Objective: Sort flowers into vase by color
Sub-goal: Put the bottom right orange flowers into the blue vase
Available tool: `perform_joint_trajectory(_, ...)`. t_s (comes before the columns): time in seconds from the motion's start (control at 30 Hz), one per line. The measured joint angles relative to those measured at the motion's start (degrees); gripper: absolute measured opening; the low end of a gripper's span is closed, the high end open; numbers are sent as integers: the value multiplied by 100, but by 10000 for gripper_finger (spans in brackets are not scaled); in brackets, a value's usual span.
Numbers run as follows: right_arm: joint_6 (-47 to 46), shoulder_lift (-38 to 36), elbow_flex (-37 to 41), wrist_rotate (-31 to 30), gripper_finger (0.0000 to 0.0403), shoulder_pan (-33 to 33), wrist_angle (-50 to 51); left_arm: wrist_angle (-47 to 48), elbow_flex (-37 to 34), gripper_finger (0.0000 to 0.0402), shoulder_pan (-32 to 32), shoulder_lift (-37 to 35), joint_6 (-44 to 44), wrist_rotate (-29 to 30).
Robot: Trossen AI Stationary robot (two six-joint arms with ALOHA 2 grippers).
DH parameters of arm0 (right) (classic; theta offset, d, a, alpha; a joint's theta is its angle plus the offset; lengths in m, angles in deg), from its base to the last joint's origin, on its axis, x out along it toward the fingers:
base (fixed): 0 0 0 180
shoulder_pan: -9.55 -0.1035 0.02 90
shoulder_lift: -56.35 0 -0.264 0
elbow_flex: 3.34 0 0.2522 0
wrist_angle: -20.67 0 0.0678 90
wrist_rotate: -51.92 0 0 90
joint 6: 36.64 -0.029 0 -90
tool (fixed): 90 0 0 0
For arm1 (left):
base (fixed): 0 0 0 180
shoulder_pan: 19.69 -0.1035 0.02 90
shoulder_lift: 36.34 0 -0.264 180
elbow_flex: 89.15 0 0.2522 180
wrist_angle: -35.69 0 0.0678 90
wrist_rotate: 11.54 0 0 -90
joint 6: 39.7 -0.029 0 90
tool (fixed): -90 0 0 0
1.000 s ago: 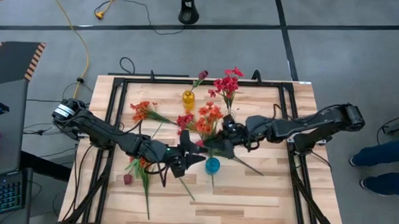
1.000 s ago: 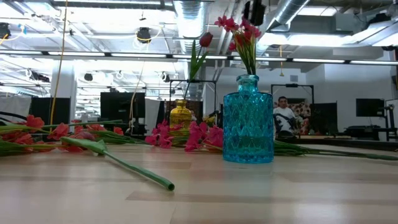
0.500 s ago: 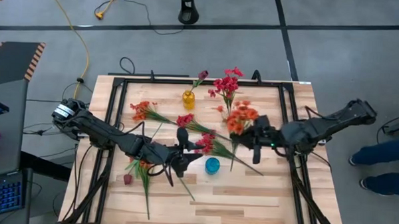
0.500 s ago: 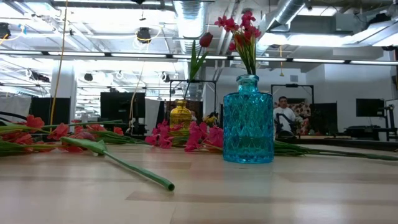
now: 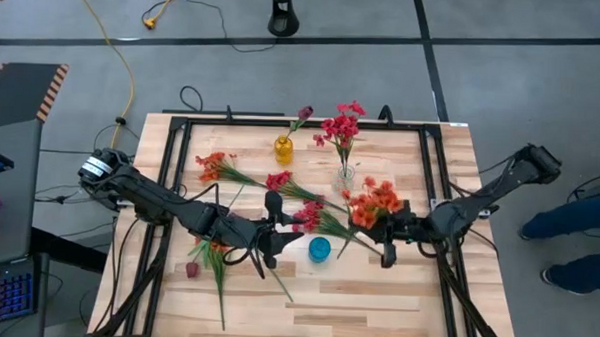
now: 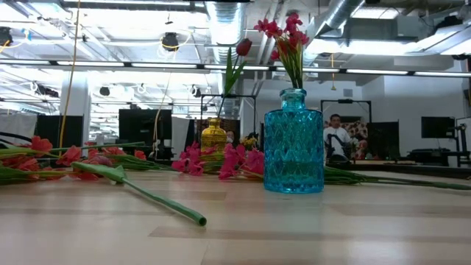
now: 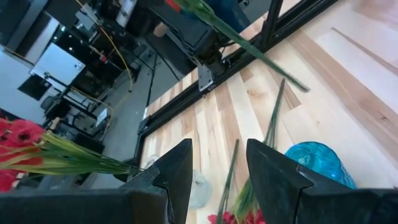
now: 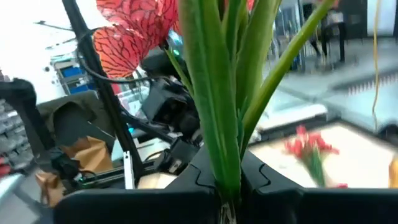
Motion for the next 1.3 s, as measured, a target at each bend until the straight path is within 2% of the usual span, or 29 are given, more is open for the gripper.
perform_joint_trajectory(0.27, 1353, 772, 180, 9, 40, 32, -1474, 66, 0, 139, 0, 0, 76, -4)
perform_joint_trajectory(0.47, 1963, 1366, 180, 54, 40, 31, -2263, 113, 0, 139, 0, 0, 105, -42)
perform_joint_trajectory(1.3, 1991, 2210, 178, 3, 41, 109, -2224, 188, 0, 139, 0, 0, 126, -56)
